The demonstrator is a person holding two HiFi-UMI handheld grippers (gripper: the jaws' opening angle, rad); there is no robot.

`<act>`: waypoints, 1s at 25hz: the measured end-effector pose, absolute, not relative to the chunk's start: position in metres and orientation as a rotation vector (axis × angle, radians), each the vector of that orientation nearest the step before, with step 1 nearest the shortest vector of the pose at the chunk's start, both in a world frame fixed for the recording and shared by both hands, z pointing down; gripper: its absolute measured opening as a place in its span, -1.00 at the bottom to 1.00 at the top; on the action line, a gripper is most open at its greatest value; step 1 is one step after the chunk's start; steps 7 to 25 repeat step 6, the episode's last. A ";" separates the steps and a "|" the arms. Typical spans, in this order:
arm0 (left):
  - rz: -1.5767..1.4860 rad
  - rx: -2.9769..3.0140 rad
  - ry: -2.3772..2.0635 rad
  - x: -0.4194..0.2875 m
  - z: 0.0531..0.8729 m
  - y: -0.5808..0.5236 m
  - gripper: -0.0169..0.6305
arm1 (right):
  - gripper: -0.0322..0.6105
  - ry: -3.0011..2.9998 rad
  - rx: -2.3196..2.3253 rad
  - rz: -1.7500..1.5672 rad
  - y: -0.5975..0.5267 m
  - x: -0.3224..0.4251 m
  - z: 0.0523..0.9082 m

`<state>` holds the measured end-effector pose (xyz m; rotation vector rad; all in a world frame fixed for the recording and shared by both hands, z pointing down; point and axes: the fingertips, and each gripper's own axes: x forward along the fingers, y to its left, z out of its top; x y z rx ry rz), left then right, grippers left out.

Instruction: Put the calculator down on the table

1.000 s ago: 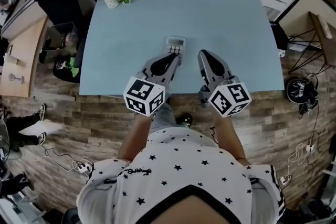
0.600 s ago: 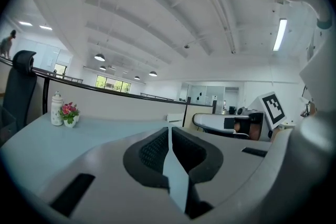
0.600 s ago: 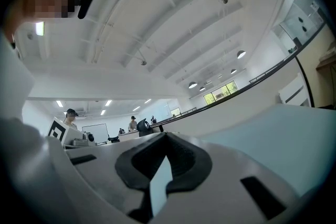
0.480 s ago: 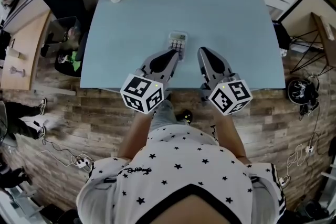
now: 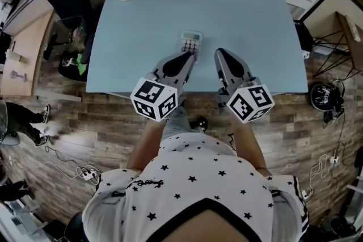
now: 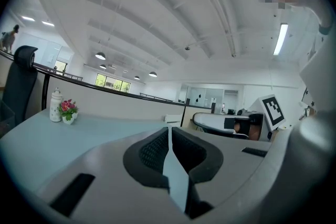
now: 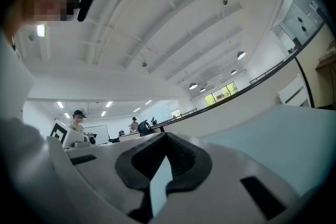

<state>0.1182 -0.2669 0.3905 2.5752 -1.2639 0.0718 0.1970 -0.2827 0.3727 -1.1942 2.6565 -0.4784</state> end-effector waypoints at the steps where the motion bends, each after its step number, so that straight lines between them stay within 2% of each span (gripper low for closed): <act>1: 0.069 2.574 -1.263 0.118 0.390 -0.267 -0.82 | -0.90 2.656 -1.193 -0.479 -0.282 0.197 0.372; 25: 0.050 2.568 -1.261 0.116 0.389 -0.266 -0.82 | -0.90 2.661 -1.187 -0.473 -0.281 0.195 0.372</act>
